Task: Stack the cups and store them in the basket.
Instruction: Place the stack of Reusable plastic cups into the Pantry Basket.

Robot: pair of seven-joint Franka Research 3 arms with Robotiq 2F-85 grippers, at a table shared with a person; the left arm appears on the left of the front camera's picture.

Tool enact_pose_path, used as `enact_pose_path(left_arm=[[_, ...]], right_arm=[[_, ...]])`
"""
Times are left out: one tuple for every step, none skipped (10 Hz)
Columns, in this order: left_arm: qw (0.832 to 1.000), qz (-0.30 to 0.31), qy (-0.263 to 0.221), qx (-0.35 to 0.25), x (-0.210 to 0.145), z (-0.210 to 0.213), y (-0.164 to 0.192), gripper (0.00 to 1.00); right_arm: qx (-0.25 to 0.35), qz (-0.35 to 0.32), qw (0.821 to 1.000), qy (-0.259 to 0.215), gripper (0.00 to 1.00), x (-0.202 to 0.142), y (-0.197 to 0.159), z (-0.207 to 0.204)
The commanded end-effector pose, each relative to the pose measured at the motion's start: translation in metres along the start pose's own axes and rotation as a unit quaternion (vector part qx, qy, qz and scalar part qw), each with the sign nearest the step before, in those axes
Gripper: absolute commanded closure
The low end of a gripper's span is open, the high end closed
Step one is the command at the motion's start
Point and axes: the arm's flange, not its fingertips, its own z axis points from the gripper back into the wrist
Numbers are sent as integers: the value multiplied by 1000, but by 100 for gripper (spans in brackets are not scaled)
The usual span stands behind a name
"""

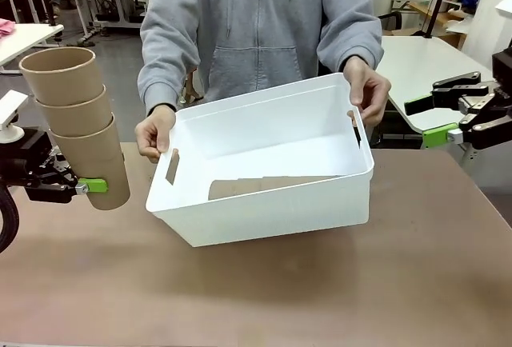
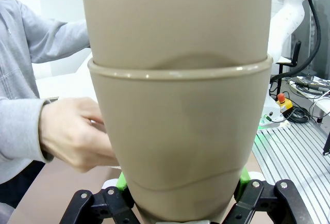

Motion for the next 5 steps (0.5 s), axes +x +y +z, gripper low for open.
enact_pose_path(left_arm=[[1000, -3, -4, 0, 5, 2, -1, 17], [1000, -3, -4, 0, 5, 2, -1, 17], [1000, -3, -4, 0, 5, 2, -1, 17], [1000, -3, -4, 0, 5, 2, -1, 17], [1000, -3, -4, 0, 5, 2, -1, 17]], right_arm=[[1, 7, 1000, -15, 0, 2, 0, 0], [1, 7, 1000, -15, 0, 2, 0, 0], [1, 7, 1000, -15, 0, 2, 0, 0], [1, 7, 1000, -15, 0, 2, 0, 0], [1, 7, 1000, -15, 0, 2, 0, 0]])
